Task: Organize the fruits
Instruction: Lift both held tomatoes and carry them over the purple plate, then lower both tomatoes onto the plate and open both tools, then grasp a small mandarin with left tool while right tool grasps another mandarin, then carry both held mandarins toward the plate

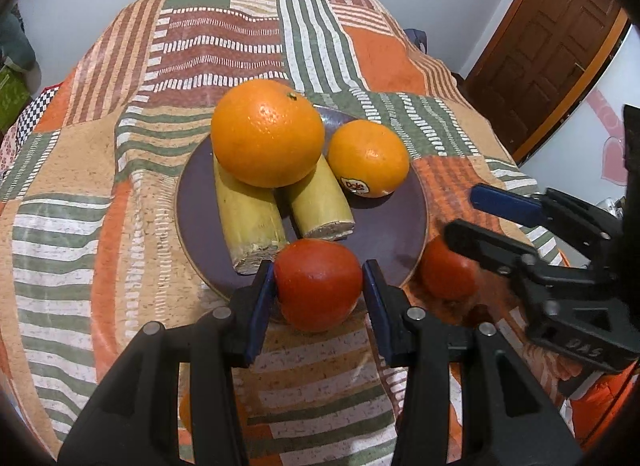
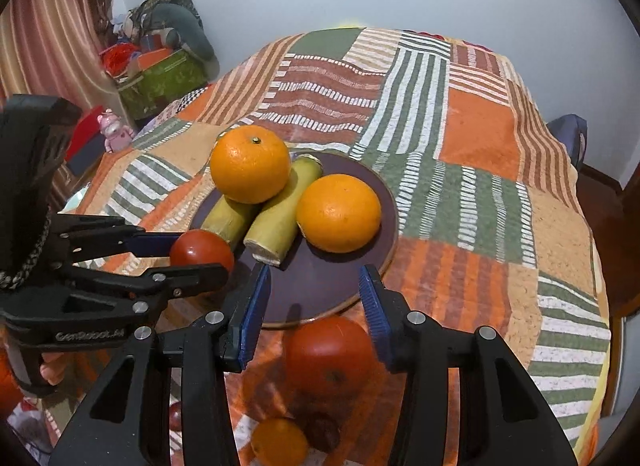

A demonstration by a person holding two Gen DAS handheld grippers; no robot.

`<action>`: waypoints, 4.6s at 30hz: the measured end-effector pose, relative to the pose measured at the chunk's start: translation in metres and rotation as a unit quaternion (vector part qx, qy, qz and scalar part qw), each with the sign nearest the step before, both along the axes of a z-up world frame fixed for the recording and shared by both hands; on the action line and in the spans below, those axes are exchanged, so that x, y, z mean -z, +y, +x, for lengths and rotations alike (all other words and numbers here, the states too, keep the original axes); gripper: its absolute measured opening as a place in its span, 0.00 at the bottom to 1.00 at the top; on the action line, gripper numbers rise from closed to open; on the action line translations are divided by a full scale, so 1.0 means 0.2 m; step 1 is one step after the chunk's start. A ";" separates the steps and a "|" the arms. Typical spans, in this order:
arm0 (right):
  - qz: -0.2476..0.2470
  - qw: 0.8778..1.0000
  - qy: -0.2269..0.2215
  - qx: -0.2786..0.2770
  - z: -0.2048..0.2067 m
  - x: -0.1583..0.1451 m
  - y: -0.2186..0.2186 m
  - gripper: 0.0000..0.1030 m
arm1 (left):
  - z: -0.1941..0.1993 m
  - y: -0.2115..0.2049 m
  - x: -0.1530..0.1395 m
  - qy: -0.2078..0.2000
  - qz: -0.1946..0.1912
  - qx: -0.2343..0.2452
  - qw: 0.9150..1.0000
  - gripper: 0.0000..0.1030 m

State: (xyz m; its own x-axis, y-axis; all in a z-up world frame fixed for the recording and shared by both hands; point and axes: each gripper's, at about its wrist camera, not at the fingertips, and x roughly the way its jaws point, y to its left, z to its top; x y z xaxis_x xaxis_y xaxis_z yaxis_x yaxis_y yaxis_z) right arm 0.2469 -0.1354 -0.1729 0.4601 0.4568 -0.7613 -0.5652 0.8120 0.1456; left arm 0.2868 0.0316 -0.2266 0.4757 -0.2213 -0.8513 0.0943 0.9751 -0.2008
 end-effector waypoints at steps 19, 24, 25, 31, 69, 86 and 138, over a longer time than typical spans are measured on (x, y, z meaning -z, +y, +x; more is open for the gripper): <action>-0.012 0.997 0.063 -0.036 -0.06 0.16 0.01 0.48 | 0.03 -0.01 0.04 0.010 0.008 0.000 1.000 0.44; -0.004 0.998 0.048 -0.031 -0.05 0.11 -0.01 0.47 | 0.01 0.00 0.03 0.007 0.010 0.003 1.000 0.49; 0.001 0.999 0.043 -0.029 -0.05 0.09 -0.01 0.47 | 0.01 -0.01 0.02 0.007 0.010 0.003 1.000 0.49; 0.009 1.000 0.022 -0.012 0.02 0.04 0.04 0.47 | -0.02 0.02 -0.01 0.001 0.005 -0.004 1.000 0.49; -0.012 0.997 -0.011 0.070 -0.30 -0.11 -0.15 0.58 | -0.45 0.32 -0.15 -0.030 0.034 -0.049 0.998 0.58; -0.012 0.994 0.053 0.097 -0.42 0.10 -0.09 0.57 | -0.46 0.26 0.08 0.005 0.039 -0.017 0.999 0.52; -0.018 0.997 -0.026 0.067 -0.01 -0.02 0.02 0.30 | -0.02 0.29 -0.07 -0.050 0.040 -0.039 0.997 0.36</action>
State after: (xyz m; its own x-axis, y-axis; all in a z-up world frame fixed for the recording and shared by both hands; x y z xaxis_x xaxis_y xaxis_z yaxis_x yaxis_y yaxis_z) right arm 0.2442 -0.1320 -0.1683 0.5536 0.3616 -0.7502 -0.4578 0.8846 0.0887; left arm 0.2830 0.0892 -0.2130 0.5716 -0.1133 -0.8127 0.0331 0.9928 -0.1152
